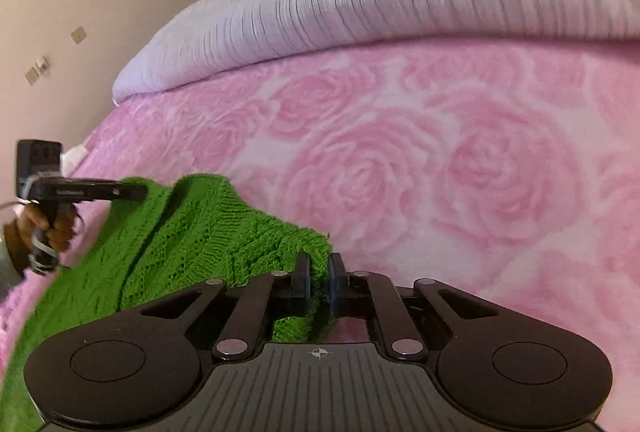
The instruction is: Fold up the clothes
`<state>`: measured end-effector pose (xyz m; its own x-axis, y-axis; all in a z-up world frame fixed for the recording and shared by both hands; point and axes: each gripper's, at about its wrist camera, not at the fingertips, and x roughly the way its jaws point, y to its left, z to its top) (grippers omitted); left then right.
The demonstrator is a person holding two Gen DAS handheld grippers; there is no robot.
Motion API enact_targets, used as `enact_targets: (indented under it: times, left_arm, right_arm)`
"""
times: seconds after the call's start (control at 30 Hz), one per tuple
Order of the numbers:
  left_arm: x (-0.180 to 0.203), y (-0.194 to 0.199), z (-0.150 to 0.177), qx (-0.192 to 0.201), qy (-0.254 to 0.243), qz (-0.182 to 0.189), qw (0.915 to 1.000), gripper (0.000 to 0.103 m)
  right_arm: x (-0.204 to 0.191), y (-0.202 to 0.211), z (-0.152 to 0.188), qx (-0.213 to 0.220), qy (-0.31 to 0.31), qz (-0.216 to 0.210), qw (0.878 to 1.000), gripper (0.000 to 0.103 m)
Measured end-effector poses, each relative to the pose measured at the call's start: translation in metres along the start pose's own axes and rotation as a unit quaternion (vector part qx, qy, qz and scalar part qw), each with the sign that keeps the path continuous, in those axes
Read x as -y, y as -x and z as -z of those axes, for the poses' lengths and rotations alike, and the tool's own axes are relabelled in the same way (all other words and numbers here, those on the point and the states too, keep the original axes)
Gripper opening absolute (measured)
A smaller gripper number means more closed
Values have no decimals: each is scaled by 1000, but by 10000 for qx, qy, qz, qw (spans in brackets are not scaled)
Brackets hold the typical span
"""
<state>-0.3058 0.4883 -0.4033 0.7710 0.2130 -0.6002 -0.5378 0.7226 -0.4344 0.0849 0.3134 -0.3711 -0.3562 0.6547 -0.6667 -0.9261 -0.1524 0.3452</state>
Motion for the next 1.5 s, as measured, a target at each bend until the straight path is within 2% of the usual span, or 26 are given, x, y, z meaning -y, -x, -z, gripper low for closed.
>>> enact_targets:
  times: [0.17, 0.23, 0.37, 0.47, 0.57, 0.67, 0.73, 0.8, 0.83, 0.9, 0.97, 1.03, 1.07, 1.13, 1.17, 1.2, 1.23, 1.3, 1.37, 1.4, 1.47, 1.5]
  left_arm:
    - [31, 55, 2, 330, -333, -106, 9988, 7]
    - [50, 78, 8, 456, -477, -262, 9975, 7]
    - [100, 121, 33, 557, -941, -697, 9916, 7]
    - [128, 151, 61, 598, -1115, -872, 9881, 7]
    - [145, 178, 95, 590, -1026, -872, 9891, 7]
    - [159, 205, 147, 529, -1019, -866, 9896, 8]
    - [164, 217, 185, 320, -995, -951, 9900, 11]
    - [167, 226, 223, 26, -881, -1043, 9906, 11]
    - [170, 230, 239, -114, -761, -1093, 9910, 11]
    - [175, 241, 267, -230, -380, -1183, 9920, 14]
    - [176, 256, 283, -59, 245, -1092, 9937, 19]
    - [173, 262, 284, 180, 946, -924, 9911, 33]
    - [170, 262, 283, 325, 1336, -824, 9871, 34]
    - [166, 255, 277, 558, 1967, -575, 9772, 38]
    - [164, 251, 274, 674, 2277, -449, 9704, 39]
    - [160, 246, 272, 748, 2607, -333, 9619, 39]
    - [155, 241, 269, 820, 2935, -216, 9522, 39]
    - [144, 235, 266, 936, 3395, -75, 9359, 40]
    - [135, 225, 263, 977, 3695, -42, 9241, 40]
    - [131, 222, 261, 953, 3778, -72, 9209, 40]
    - [128, 214, 260, 846, 3803, -97, 9210, 40]
    - [127, 210, 259, 791, 3813, -110, 9210, 37]
  right_arm:
    - [-41, 56, 8, 444, 504, 146, 9976, 6]
    - [-61, 81, 18, 591, 610, 194, 9962, 6]
    - [-106, 119, 49, 655, 833, 391, 9936, 6]
    - [-141, 144, 76, 666, 1003, 508, 9914, 6]
    - [-171, 164, 111, 731, 1014, 527, 9908, 6]
    - [-192, 184, 157, 713, 880, 646, 9915, 6]
    - [-203, 189, 193, 402, 795, 900, 9919, 7]
    - [-212, 186, 229, -126, 703, 1301, 9889, 7]
    - [-215, 186, 244, -337, 563, 1508, 9864, 7]
    - [-219, 198, 266, -281, 39, 1661, 9857, 8]
    - [-221, 216, 278, 130, -713, 1350, 9882, 9]
    - [-220, 229, 284, 561, -1519, 995, 9818, 16]
    - [-218, 233, 283, 777, -1956, 820, 9742, 20]
    - [-208, 233, 282, 1053, -2800, 426, 9533, 46]
    - [-202, 228, 278, 1124, -3156, 244, 9419, 49]
    - [-195, 222, 275, 1186, -3504, 64, 9290, 50]
    - [-191, 216, 270, 1208, -3676, -32, 9221, 50]
    - [-185, 201, 261, 1223, -3894, -163, 9128, 50]
    - [-180, 185, 252, 1166, -3989, -129, 9094, 50]
    - [-176, 174, 248, 1103, -4086, -69, 9060, 50]
    - [-164, 154, 245, 1011, -4319, 47, 8962, 50]
    - [-159, 147, 246, 991, -4443, 122, 8903, 50]
